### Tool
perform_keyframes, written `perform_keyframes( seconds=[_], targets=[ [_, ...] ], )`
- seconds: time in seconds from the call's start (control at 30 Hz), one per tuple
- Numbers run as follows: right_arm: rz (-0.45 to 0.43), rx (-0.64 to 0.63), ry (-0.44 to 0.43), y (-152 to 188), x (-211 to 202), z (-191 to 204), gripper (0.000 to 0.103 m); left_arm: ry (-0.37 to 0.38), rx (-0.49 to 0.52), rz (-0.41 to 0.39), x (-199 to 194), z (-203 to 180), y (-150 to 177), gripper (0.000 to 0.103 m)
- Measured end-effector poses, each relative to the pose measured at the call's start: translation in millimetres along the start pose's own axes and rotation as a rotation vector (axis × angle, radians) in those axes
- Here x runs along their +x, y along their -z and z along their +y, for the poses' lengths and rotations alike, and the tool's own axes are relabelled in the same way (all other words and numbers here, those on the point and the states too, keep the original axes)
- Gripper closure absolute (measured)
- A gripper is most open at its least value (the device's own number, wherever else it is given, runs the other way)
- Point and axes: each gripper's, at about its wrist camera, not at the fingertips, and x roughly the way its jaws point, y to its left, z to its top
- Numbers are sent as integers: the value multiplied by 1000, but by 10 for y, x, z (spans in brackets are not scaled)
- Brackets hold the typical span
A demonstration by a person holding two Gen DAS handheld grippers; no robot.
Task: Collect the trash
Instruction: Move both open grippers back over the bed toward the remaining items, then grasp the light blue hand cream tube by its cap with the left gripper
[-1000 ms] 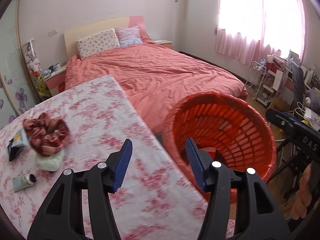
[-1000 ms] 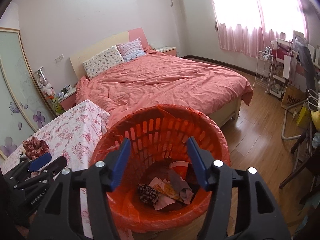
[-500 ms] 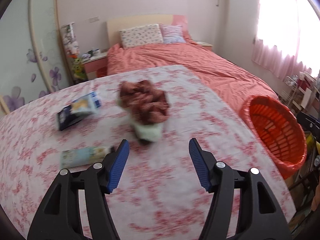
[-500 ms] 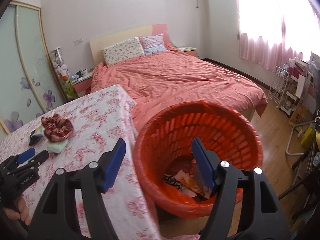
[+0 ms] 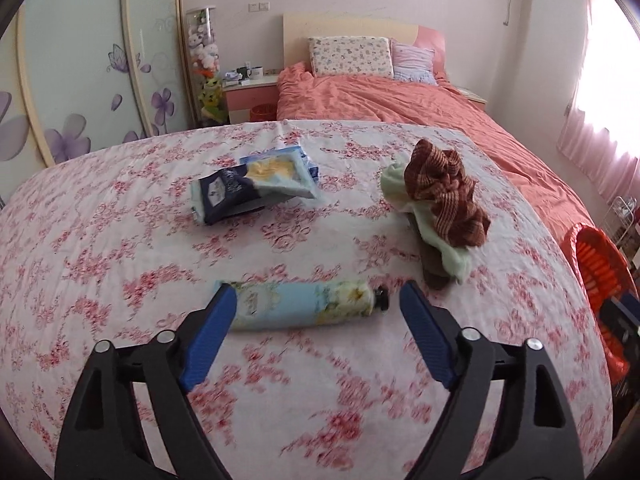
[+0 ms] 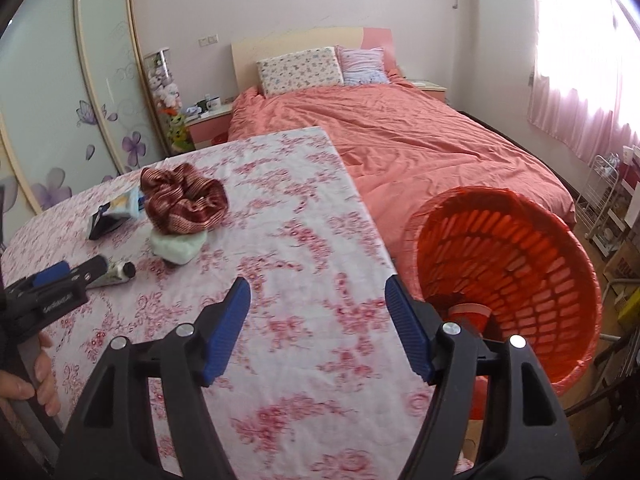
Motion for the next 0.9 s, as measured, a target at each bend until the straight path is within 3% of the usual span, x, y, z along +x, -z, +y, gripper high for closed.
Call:
perform_keyframes(
  seconds=[0.27,0.53,0.67,0.77,0.9],
  targets=[
    [29,-5,-18,-3,132,125,34,-126,29,72,255,-88,74,13],
    [47,-21,-46,45,202,236,34,-93,-34,93,2,505,324,14],
    [55,-30,-65,48,226,332,34,-33,-98,84,-88,702,318,14],
    [61,-38,-73,48,246,398,34,-3,-105,67,-90,679,258,19],
    [64,-49,-77,43,260,457,34,16,-174,118,47,706,204,33]
  ],
)
